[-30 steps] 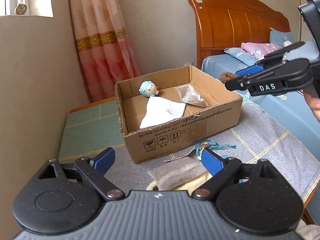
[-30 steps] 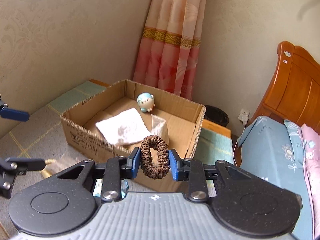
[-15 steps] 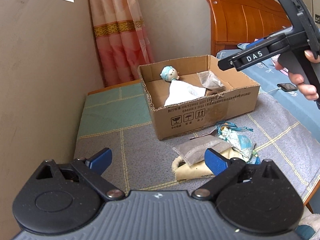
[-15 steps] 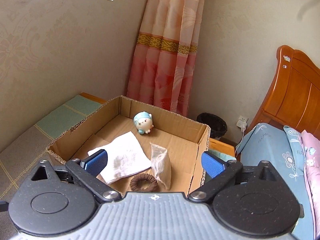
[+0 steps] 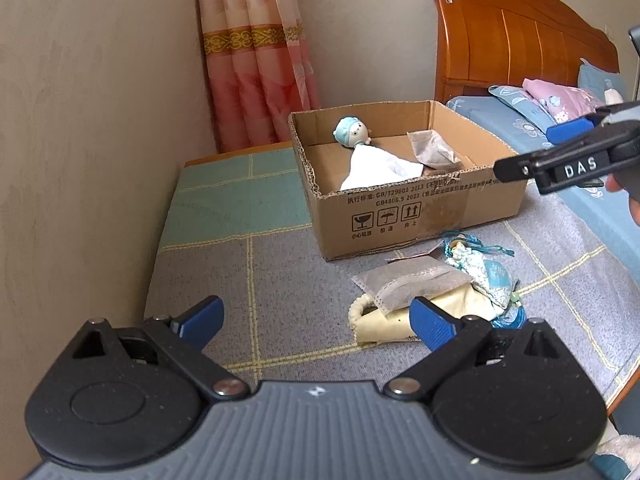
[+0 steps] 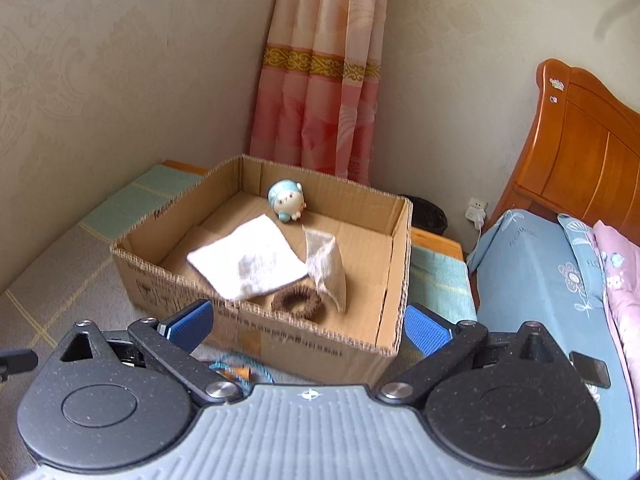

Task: Organize soft objects
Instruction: 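Move the right gripper toward the blue embroidered pouch and the left gripper toward the grey sachet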

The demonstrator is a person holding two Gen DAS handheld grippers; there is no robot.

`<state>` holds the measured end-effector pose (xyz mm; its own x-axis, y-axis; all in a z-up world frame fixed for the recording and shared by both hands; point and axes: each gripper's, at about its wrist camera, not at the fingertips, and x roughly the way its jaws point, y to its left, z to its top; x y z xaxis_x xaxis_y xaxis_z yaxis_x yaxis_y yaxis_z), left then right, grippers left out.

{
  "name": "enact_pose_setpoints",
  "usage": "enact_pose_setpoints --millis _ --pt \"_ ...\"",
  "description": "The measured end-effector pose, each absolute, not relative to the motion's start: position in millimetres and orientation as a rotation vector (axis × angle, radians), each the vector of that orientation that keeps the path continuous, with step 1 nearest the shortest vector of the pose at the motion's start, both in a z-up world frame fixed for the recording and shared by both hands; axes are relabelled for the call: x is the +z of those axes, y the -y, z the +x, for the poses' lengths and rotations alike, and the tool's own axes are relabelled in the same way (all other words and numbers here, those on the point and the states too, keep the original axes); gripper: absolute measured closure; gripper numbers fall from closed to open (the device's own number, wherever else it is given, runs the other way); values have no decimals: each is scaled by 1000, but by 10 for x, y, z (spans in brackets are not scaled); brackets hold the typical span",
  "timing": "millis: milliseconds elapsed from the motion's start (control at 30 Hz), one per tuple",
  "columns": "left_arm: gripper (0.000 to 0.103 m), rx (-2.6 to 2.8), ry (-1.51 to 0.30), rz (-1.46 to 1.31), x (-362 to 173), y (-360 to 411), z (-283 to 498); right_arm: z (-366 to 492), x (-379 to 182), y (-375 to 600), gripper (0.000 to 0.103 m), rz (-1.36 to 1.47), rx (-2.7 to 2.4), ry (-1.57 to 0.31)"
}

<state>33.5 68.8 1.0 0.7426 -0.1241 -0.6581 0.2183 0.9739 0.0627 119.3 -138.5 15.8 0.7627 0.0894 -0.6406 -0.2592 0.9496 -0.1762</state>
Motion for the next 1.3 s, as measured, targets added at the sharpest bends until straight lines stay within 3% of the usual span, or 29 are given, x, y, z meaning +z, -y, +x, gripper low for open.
enact_pose_setpoints --millis 467,833,1300 --pt "4 -185 -764 117 -130 -677 397 1080 -622 1305 0 -221 211 -852" --pt "4 -197 -790 137 -159 -574 448 1224 -844 1214 0 -195 168 -877" --pt "4 -254 -803 207 -190 -258 650 1001 -848 1781 0 -133 104 -886"
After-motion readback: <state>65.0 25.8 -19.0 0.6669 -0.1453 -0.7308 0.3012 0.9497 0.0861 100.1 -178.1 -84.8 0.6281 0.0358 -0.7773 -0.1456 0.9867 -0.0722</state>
